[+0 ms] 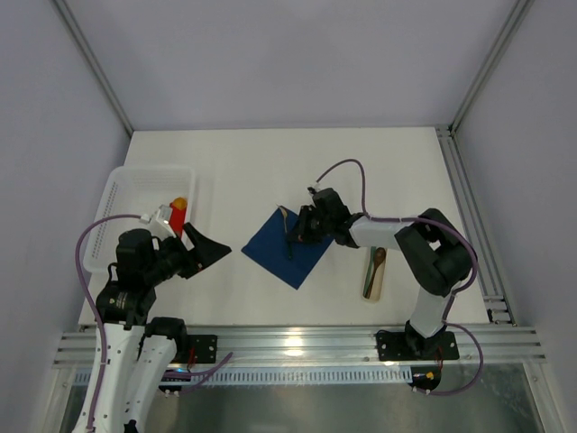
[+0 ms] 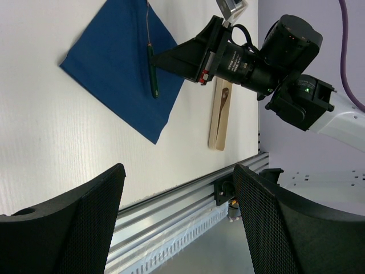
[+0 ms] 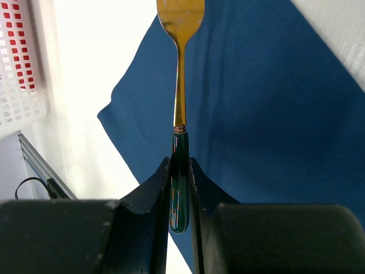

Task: Place the utensils on the paper napkin and roll it up
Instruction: Adjust the utensils on the napkin.

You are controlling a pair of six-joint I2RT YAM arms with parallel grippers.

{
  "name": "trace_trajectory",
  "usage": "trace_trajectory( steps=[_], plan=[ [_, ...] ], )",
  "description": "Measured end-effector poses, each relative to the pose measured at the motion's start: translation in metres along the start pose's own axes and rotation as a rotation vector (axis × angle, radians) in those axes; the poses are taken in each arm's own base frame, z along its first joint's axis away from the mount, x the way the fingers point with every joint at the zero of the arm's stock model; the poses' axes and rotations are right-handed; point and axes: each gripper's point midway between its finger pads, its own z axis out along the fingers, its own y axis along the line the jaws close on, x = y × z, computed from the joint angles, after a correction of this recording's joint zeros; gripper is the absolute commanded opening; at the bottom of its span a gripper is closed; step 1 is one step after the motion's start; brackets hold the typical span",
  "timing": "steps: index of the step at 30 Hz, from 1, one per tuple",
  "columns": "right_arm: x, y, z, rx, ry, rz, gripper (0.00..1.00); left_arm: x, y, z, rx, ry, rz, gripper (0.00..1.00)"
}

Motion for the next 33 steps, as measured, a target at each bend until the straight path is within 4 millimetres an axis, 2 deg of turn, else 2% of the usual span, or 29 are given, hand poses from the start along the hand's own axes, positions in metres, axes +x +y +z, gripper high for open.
trace_trajectory(
  steps=[7, 14, 19, 28, 31, 33],
  plan=[
    [0.000, 0.001, 0.001, -0.010, 0.003, -0.002, 0.18, 0.000, 0.000, 0.000, 0.000, 0.001, -0.003, 0.79],
    [0.002, -0.007, 0.002, 0.036, 0.012, -0.017, 0.25, 0.001, -0.001, 0.000, 0.005, 0.005, -0.010, 0.79],
    [0.000, -0.005, 0.004, 0.065, 0.007, -0.046, 0.35, 0.001, -0.002, 0.000, 0.007, 0.005, -0.016, 0.79],
    [0.000, 0.006, 0.006, 0.151, -0.008, -0.153, 0.38, 0.001, -0.002, 0.000, 0.009, 0.007, -0.016, 0.79],
    [-0.007, 0.019, 0.004, 0.202, -0.023, -0.221, 0.38, 0.001, -0.002, 0.000, 0.010, 0.006, -0.015, 0.79],
    [-0.020, 0.035, 0.006, 0.214, -0.052, -0.268, 0.37, 0.001, -0.003, -0.001, 0.012, 0.005, -0.013, 0.79]
  ],
)
